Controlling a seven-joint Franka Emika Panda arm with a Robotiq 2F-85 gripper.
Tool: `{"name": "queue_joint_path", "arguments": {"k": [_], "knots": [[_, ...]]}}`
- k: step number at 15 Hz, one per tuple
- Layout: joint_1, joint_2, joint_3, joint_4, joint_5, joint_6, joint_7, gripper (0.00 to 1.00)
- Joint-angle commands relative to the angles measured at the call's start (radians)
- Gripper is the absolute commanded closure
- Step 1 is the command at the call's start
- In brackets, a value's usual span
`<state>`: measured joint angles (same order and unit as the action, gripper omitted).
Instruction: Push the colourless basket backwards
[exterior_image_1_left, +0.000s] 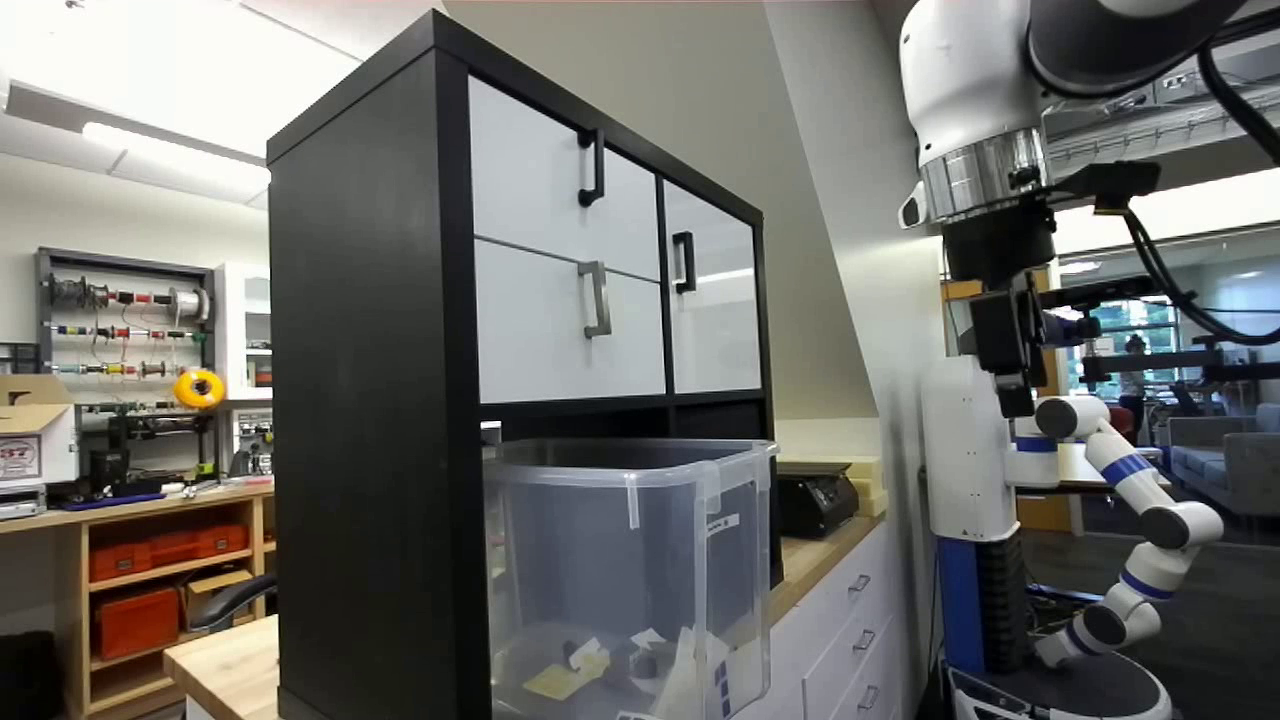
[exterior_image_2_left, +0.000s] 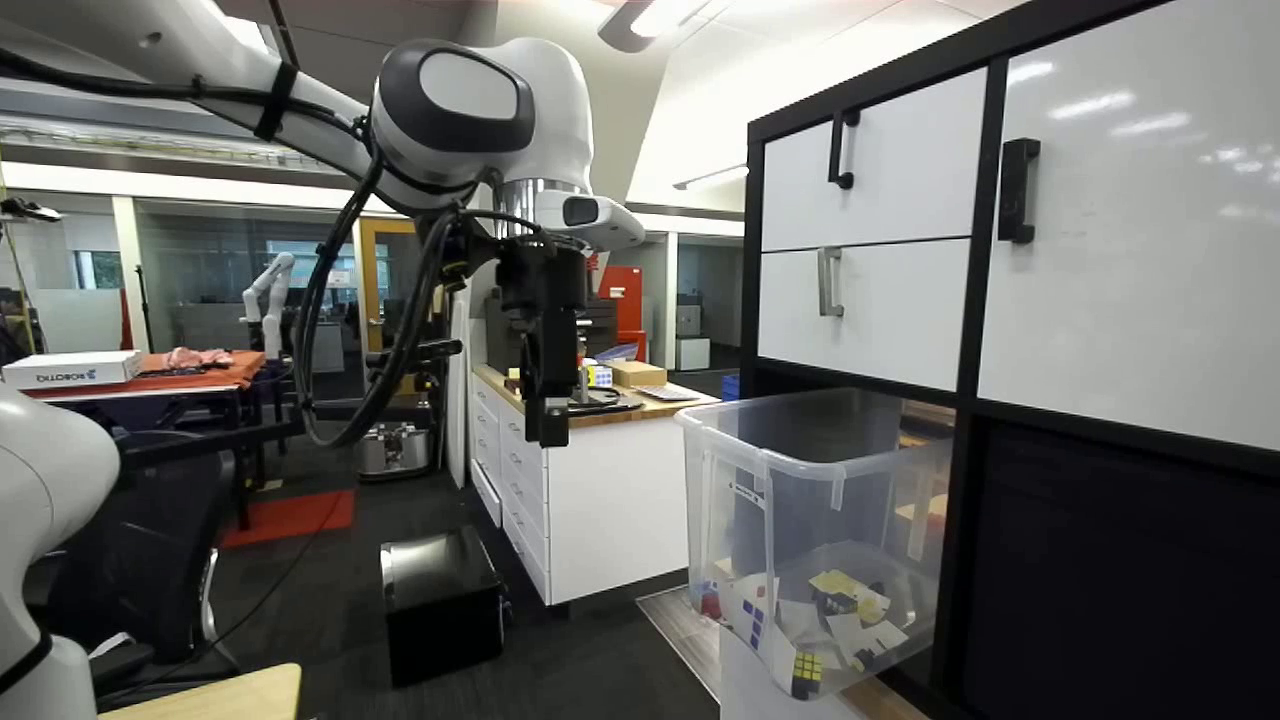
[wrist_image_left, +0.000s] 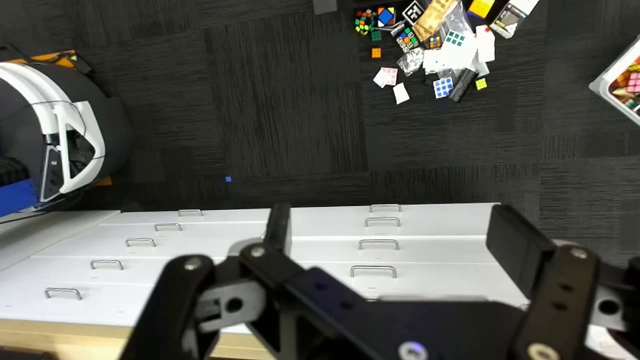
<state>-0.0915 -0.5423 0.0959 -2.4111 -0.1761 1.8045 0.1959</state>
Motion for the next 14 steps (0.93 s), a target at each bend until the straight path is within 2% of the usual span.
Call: {"name": "queue_joint_path", "arguments": {"k": [1,7,14], "knots": [[0.026,-0.008,-0.024,-0.014,0.007,0.034,0.002,0.0],[0.045,0.012,-0.044,-0.07,0.111,0.22,0.005,0.0],[0.081,0.105,-0.049,-0.135,0.22,0.566,-0.054,0.0]]}}
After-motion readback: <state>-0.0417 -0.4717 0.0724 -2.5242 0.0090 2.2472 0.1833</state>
